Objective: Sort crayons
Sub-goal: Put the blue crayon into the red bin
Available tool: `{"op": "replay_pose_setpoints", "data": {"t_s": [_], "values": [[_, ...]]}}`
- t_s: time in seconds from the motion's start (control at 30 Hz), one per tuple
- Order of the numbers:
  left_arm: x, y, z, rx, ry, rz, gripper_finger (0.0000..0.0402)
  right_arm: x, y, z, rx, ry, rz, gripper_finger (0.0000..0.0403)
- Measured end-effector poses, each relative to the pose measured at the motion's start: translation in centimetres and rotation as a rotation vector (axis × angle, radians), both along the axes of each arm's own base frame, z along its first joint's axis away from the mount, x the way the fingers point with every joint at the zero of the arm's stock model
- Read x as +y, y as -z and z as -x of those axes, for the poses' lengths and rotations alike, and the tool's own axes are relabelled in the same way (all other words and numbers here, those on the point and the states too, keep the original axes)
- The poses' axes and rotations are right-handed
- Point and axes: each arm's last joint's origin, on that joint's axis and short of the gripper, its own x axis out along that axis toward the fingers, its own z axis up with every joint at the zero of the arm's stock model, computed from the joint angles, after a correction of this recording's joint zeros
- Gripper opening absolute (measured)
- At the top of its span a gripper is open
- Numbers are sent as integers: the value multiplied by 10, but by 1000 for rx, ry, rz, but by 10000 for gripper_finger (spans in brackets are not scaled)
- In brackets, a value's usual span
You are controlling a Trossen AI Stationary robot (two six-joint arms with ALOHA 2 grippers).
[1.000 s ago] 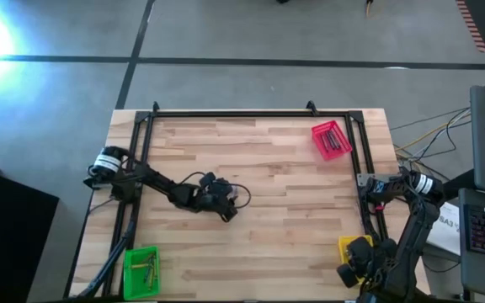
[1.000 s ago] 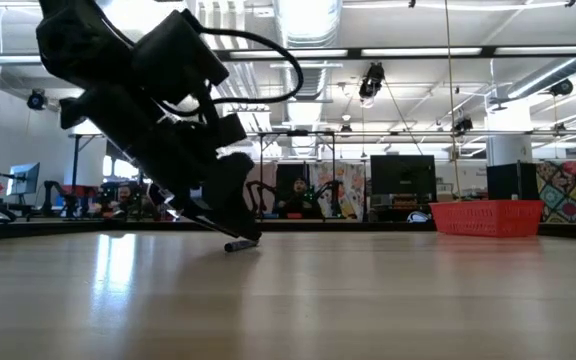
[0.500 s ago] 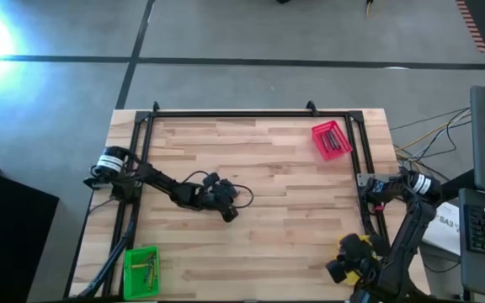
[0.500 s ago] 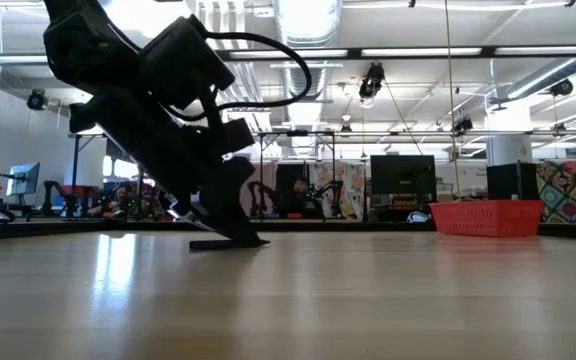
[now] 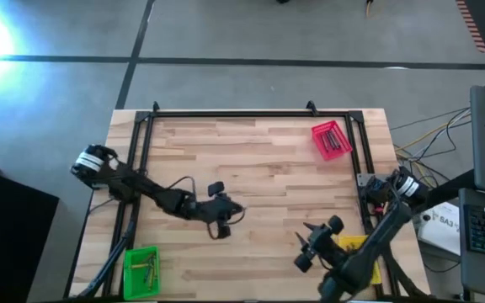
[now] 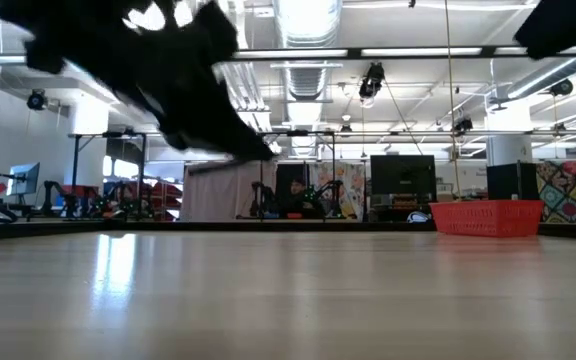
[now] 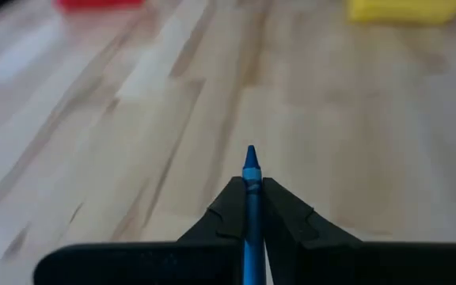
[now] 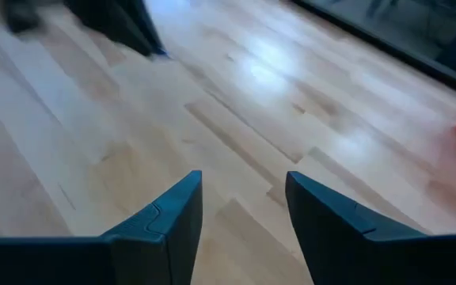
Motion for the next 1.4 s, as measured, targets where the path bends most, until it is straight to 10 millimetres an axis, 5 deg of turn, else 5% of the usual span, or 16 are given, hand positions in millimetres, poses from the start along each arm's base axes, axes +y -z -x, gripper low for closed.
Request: {"op": "replay_pose_setpoints", "data": {"t_s": [0.2, 0.5, 0.73, 0.97, 1.13, 1.4], "values": [[-27, -25, 30, 60, 116, 51, 2, -6, 3, -19, 71, -11, -58, 178], [-93, -46, 132, 464, 380, 339, 2, -2, 5, -22, 80, -29, -111, 175], [-124, -90, 175, 360, 378, 238, 1, -8, 5, -28, 87, -11, -104, 166], [-116, -89, 160, 175, 130, 22, 1, -20, 5, -44, 94, 4, -101, 160], [-100, -82, 136, 103, -30, -19, 1, -18, 6, -71, 84, -167, -91, 165], [-97, -113, 96, -338, -280, -29, 1, -9, -10, -104, -181, -261, 153, 167]]}}
